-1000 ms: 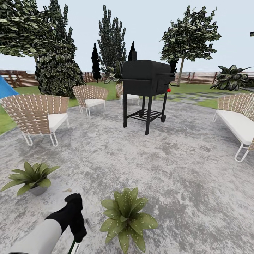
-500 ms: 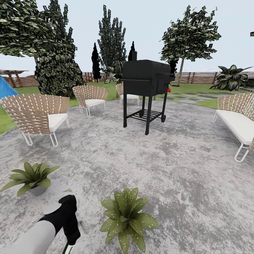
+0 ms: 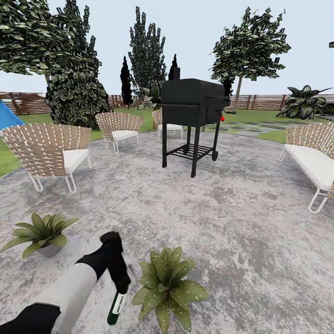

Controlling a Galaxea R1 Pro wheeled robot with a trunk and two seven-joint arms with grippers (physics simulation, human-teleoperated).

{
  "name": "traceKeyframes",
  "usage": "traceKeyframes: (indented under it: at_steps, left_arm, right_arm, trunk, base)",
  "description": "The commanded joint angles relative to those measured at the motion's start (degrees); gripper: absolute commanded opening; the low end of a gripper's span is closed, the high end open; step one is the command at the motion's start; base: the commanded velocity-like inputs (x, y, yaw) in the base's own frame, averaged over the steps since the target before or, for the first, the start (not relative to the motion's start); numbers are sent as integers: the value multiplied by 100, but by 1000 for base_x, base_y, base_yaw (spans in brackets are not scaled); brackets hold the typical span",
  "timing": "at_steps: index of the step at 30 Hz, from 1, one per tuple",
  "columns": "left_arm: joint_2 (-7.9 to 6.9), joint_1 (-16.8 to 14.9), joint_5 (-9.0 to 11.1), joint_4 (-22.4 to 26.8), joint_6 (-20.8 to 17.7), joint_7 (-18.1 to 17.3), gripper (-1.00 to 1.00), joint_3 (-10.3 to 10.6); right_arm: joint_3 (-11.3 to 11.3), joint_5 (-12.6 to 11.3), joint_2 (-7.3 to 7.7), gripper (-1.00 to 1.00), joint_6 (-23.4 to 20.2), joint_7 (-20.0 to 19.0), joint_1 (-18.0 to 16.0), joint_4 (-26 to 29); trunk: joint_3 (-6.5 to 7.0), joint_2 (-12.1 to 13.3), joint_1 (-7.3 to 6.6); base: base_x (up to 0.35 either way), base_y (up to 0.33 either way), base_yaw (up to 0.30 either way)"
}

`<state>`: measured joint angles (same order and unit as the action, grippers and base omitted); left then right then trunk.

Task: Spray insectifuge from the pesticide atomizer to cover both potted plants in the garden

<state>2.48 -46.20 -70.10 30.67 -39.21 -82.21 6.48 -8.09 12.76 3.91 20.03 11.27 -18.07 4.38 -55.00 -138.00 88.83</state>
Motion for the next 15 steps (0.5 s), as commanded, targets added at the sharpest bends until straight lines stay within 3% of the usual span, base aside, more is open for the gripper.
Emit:
traceKeyframes:
  at_steps: [1, 4, 9, 11, 15]
  left_arm:
    - [-20, -56, -153, 8, -59, -107, -100, 2]
    - [-59, -228, -306, 4, -65, -188, -100, -5]
    - [-138, -393, -342, 0, -69, -211, -100, -15]
    - [-83, -432, -348, 2, -74, -212, -100, -3]
    - [253, -452, -534, 5, -84, -216, -100, 10]
  right_arm:
    - [-46, 60, 1, 100, 19, 16, -3, -7]
    - [-46, 60, 1, 100, 19, 16, -3, -7]
    - [-44, 60, 0, 100, 19, 20, -2, -7]
    - [-49, 60, 0, 100, 19, 23, -2, -7]
    - [-52, 60, 1, 100, 19, 22, 1, -7]
  trunk:
    - [-6, -2, -1]
    - [-6, -2, -1]
    - [-6, -2, -1]
    - [-6, -2, -1]
    - [-6, -2, -1]
  base:
    - [0, 0, 0]
    - [0, 0, 0]
    - [0, 0, 0]
    - [0, 0, 0]
    - [0, 0, 0]
